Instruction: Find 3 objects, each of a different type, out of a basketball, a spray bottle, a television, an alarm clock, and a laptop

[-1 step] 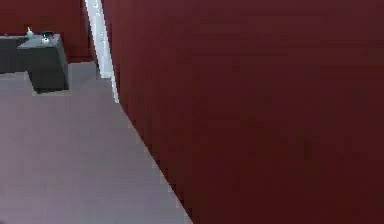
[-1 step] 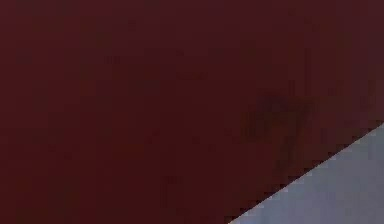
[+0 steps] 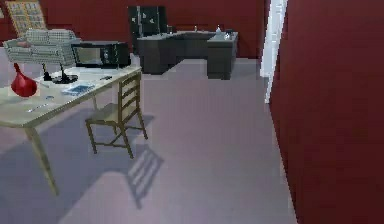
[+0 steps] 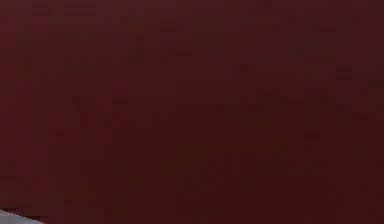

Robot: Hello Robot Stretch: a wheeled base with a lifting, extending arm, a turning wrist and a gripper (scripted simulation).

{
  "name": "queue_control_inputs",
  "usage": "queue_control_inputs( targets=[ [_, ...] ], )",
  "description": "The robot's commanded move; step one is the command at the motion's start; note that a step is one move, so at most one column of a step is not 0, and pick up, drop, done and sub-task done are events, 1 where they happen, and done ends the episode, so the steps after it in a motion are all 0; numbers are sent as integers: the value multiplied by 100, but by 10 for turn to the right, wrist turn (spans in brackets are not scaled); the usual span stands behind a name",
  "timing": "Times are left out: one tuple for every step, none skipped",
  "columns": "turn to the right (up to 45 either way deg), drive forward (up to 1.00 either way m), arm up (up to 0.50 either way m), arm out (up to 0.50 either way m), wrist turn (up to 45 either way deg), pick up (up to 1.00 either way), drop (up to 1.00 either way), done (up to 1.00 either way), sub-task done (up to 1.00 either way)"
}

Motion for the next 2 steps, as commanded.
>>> queue_control_inputs(
  targets=[
    [-450, 0, 0, 0, 0, 0, 0, 0, 0],
    [-300, 0, 0, 0, 0, 0, 0, 0, 0]
  ],
)
